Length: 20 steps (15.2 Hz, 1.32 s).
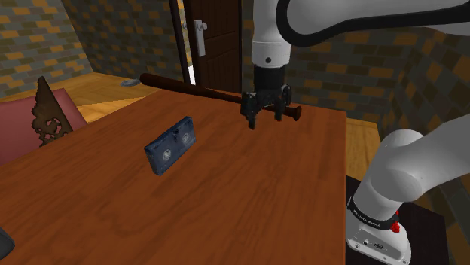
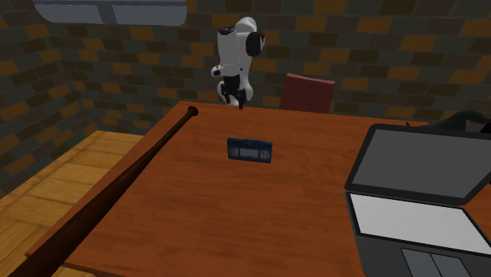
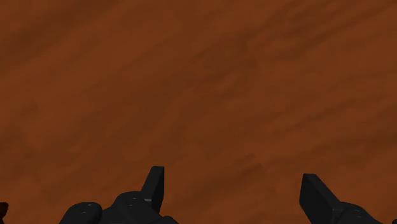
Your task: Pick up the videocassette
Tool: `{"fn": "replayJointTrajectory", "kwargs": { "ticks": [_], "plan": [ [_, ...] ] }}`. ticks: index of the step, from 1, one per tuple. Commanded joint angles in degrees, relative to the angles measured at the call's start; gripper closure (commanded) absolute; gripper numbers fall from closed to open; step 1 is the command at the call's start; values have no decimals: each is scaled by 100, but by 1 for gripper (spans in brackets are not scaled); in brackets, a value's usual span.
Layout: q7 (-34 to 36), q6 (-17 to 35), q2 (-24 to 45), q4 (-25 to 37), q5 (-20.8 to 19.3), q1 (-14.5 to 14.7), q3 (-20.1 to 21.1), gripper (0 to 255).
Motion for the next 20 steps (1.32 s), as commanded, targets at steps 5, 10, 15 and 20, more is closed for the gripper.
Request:
{"fn": "replayJointTrajectory", "kwargs": {
  "ticks": [5,10,15,20],
  "plan": [
    [2210,286,1074,961,57,-447,1075,0],
    [4147,413,2327,2068,-437,-873,1956,0],
    [6271,284,3990,3451,-1561,-915,2610,0],
    [8075,-302,5710,5234,-2763,-111,2474,0]
  ]
}}
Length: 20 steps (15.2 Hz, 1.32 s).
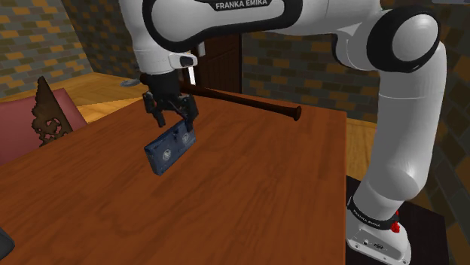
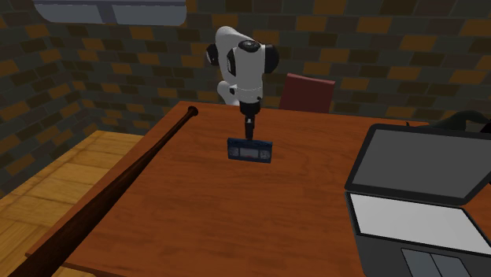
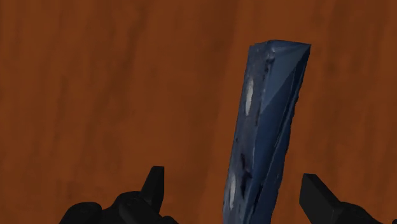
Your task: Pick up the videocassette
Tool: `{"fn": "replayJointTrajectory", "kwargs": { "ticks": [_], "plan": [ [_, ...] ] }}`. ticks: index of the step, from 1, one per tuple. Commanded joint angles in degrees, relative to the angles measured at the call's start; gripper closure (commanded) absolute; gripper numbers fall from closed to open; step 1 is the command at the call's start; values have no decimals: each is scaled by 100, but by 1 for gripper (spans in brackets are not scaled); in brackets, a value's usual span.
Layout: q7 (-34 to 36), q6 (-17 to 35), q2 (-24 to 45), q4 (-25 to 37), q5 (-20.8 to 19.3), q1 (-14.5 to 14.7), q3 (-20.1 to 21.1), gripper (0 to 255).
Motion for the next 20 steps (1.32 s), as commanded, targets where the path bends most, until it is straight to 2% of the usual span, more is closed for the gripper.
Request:
{"fn": "replayJointTrajectory", "kwargs": {
  "ticks": [1,10,11,20],
  "plan": [
    [578,-210,548,624,-356,337,-138,0],
    [574,421,456,-92,-302,194,-164,0],
    [568,418,461,-85,-304,192,-167,255],
    [575,421,457,-91,-302,195,-164,255]
  ]
}}
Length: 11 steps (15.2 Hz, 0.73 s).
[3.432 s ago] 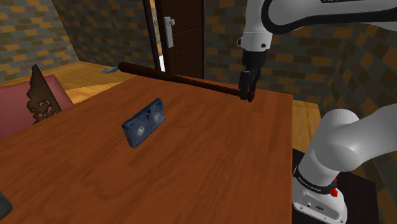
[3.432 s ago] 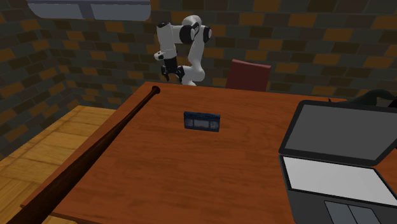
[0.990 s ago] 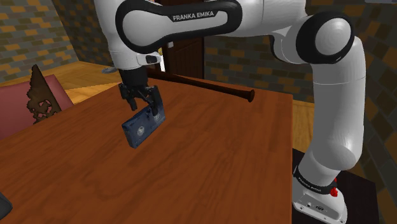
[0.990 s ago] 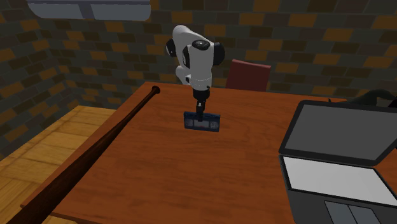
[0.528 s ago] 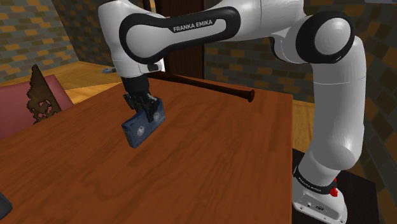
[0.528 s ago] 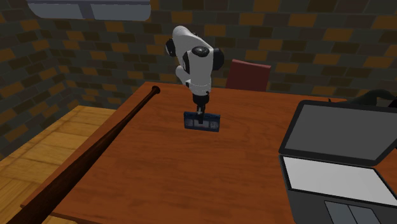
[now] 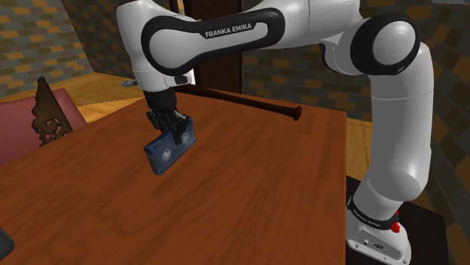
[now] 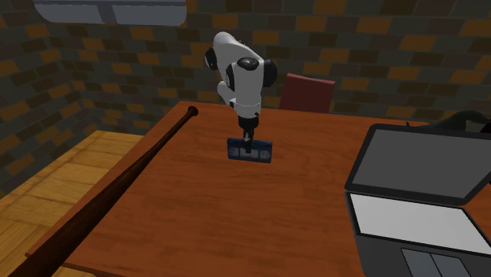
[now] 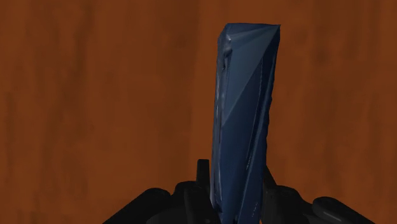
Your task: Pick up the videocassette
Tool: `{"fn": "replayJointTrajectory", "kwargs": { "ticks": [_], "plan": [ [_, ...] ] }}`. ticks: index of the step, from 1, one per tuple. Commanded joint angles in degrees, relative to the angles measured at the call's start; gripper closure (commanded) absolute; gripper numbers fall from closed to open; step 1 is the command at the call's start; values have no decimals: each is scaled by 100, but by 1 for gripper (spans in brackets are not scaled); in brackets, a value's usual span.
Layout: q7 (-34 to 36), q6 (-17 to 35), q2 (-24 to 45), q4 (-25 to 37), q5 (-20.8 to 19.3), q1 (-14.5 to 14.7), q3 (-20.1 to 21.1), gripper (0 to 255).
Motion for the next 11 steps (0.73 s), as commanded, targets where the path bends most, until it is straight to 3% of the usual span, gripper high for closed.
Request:
{"fn": "replayJointTrajectory", "kwargs": {
  "ticks": [1,11],
  "plan": [
    [1,-83,6,75,2,18,5,255],
    [10,-943,167,1089,-92,263,5,255]
  ]
}}
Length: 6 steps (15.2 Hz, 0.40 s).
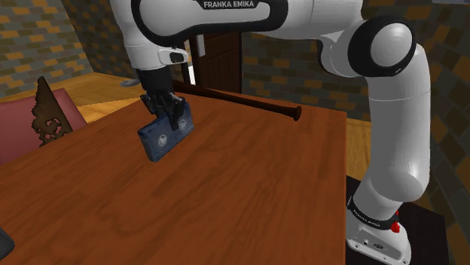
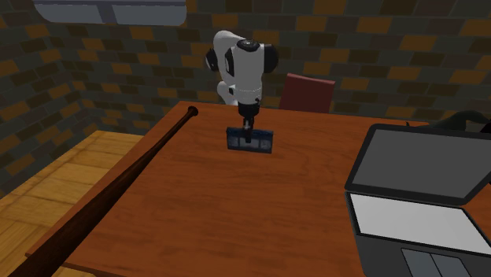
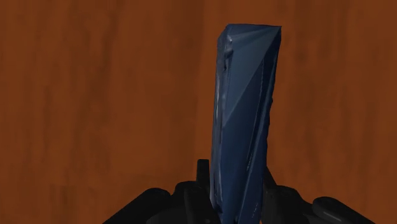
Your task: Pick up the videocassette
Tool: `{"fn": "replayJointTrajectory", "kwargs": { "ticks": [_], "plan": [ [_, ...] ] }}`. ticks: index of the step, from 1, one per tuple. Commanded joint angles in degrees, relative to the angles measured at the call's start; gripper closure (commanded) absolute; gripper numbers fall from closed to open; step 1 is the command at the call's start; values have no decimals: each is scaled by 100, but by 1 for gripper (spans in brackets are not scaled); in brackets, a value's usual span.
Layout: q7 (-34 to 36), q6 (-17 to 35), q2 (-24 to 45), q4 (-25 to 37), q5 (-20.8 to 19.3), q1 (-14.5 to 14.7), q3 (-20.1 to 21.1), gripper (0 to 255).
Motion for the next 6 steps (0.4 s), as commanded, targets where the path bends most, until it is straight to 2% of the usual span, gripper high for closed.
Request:
{"fn": "replayJointTrajectory", "kwargs": {
  "ticks": [1,4,6],
  "plan": [
    [14,-183,54,232,-35,74,-3,255],
    [24,-477,157,624,-103,199,-14,255],
    [24,-492,162,645,-107,207,-15,255]
  ]
}}
